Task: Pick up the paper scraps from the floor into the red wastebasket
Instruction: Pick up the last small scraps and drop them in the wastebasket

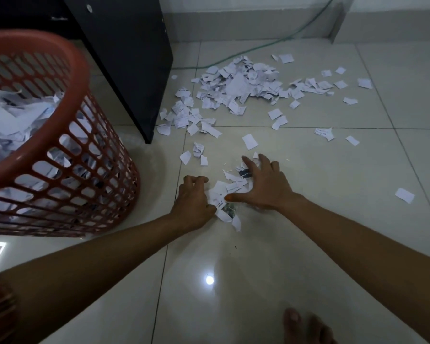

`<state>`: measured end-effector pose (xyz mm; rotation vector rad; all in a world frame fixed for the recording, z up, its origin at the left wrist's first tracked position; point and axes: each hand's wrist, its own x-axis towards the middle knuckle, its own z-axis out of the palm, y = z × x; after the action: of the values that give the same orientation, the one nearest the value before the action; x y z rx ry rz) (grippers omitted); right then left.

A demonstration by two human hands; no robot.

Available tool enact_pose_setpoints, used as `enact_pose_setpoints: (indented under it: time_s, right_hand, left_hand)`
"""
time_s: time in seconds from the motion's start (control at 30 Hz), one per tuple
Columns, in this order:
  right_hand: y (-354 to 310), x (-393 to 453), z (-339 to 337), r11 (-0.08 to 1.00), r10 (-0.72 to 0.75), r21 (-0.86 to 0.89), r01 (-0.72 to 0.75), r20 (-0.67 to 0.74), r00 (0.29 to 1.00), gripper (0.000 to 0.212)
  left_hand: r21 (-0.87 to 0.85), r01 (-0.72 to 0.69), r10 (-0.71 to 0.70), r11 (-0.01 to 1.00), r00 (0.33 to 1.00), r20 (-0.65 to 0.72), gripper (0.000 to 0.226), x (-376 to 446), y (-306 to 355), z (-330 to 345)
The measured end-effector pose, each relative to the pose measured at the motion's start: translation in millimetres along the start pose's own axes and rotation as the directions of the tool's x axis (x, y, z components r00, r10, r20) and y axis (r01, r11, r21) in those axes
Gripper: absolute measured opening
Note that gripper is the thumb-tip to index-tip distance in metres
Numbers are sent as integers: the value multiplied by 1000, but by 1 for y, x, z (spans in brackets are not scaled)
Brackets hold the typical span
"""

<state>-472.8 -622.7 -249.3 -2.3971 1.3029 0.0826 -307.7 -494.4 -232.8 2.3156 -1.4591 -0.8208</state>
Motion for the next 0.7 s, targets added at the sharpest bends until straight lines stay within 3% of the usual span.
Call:
enact_pose_setpoints:
  time_s: [0.13,0.43,0.57,0.7]
  right_hand:
    - [0,-1,11,993,-85,-88,80,-63,994,107]
    - [12,-5,18,960,-148,214,182,-164,975,33]
    - [12,-7,24,950,-190,201,237,-228,955,18]
    - [11,-6,27,943,-220,199,265,-224,950,23]
  left_hand:
    - [8,20,-20,1000,1000,18,77,3,-1,2]
    - [77,23,-32,997,992,125,122,4,8,17]
    - [30,60,-63,998,991,114,129,13,17,22]
    - [-28,102,-100,994,992,73,128,16,26,28]
